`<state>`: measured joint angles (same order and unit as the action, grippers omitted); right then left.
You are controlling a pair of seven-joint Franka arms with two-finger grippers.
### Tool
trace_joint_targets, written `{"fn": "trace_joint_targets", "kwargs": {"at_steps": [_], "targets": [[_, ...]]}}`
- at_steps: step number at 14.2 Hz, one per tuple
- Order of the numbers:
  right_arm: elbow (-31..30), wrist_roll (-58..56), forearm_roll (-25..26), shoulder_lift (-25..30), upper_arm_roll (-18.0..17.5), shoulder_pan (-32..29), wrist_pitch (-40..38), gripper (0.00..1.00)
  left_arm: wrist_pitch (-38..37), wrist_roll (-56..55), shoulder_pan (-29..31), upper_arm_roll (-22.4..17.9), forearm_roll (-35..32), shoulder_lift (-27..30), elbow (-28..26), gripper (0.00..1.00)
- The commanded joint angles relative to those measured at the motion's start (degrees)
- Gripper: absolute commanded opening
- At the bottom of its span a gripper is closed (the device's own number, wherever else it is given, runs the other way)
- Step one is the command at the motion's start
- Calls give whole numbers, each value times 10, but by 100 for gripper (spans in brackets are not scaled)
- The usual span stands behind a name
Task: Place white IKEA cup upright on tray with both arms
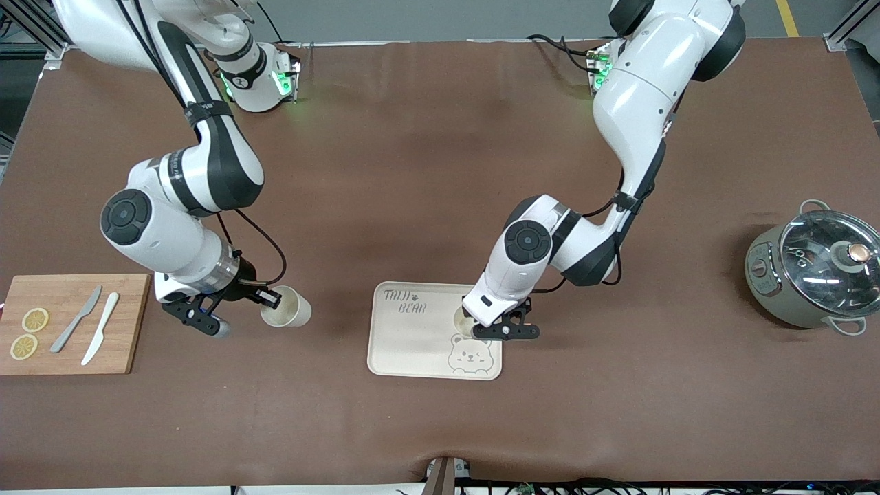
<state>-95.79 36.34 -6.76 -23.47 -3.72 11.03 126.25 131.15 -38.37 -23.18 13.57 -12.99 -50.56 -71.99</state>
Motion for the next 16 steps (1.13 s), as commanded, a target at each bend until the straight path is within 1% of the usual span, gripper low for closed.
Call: {"fn": "trace_joint_targets", "kwargs": {"at_steps": [1,7,8,9,10,12,14,16], "targets": [[14,8,5,-8,-1,0,-3,0,-25,-14,-4,-2,-10,13,5,63],[14,8,5,-10,-1,0,-1,0,-62,-9,3,1,-9,33,11,63],[14,9,5,-10,-1,0,-1,0,-65,-7,6,1,-10,35,11,66],[14,20,5,-10,-2,3,0,0,-66,-2,13,1,-10,42,10,70],[17,51,6,-11,-1,14,0,0,-70,4,20,2,-11,49,9,71],[43,102,24,-26,-1,31,-3,0,-105,38,35,3,-10,65,9,71],[66,145,31,-42,-1,47,-3,0,-136,88,58,3,-3,85,9,77],[82,183,32,-58,0,68,-1,0,-159,144,81,1,13,105,8,89]]}}
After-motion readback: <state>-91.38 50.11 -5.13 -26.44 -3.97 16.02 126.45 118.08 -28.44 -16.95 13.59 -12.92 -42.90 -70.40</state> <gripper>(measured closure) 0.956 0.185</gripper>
